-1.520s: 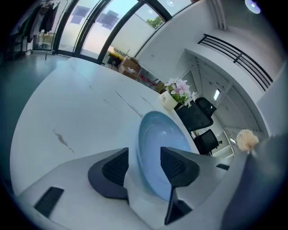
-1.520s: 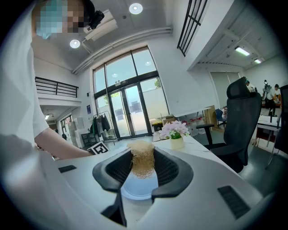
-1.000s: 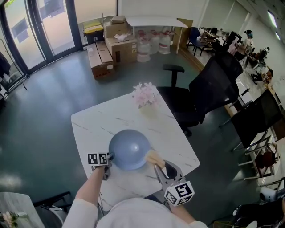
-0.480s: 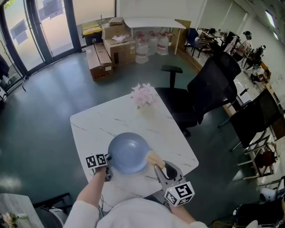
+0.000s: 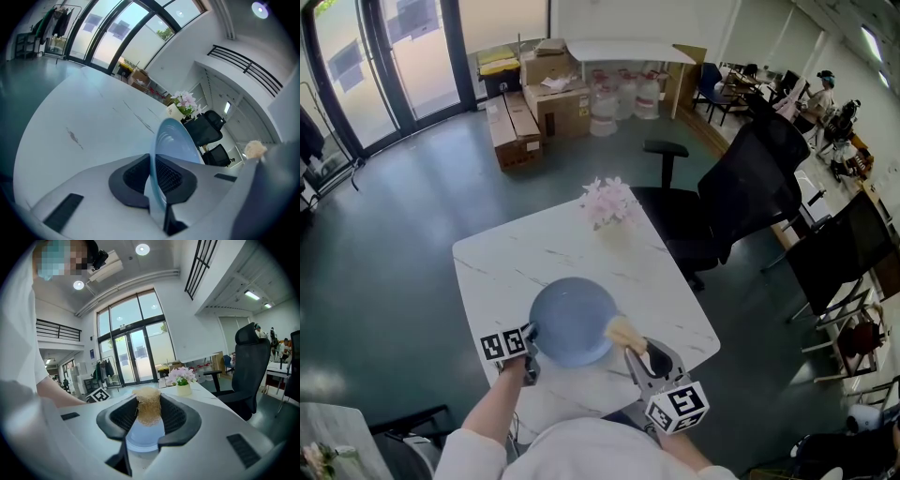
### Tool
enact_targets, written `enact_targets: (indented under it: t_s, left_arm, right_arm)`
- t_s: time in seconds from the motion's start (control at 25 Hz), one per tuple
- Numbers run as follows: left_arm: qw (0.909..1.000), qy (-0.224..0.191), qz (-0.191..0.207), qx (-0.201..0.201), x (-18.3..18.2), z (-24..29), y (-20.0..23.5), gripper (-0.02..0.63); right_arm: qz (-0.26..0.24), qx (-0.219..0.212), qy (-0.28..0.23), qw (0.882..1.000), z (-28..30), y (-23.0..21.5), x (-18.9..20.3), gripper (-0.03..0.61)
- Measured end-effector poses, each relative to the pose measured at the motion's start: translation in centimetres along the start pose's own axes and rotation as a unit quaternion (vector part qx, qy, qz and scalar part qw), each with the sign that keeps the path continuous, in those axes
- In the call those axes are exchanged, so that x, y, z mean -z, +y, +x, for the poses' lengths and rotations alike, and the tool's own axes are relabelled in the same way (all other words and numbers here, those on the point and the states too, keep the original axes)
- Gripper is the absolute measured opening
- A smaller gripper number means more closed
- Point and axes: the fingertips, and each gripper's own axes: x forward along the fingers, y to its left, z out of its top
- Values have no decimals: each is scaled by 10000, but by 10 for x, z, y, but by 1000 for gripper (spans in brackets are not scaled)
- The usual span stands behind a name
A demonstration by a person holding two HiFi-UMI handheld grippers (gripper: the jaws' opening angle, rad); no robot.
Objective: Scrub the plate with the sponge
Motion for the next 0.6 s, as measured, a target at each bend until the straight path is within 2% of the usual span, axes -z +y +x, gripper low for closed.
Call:
enact_targets:
  t_s: [0.24, 0.6]
  left_arm:
    - [9966, -665, -98, 466, -29, -33, -33, 43]
    - [9813, -1672, 440, 845, -72, -105, -86, 43]
  right_arm:
    - [-134, -101, -109, 9998, 4, 5, -11, 140]
    - [-407, -313, -305, 9982, 10, 18, -30, 140]
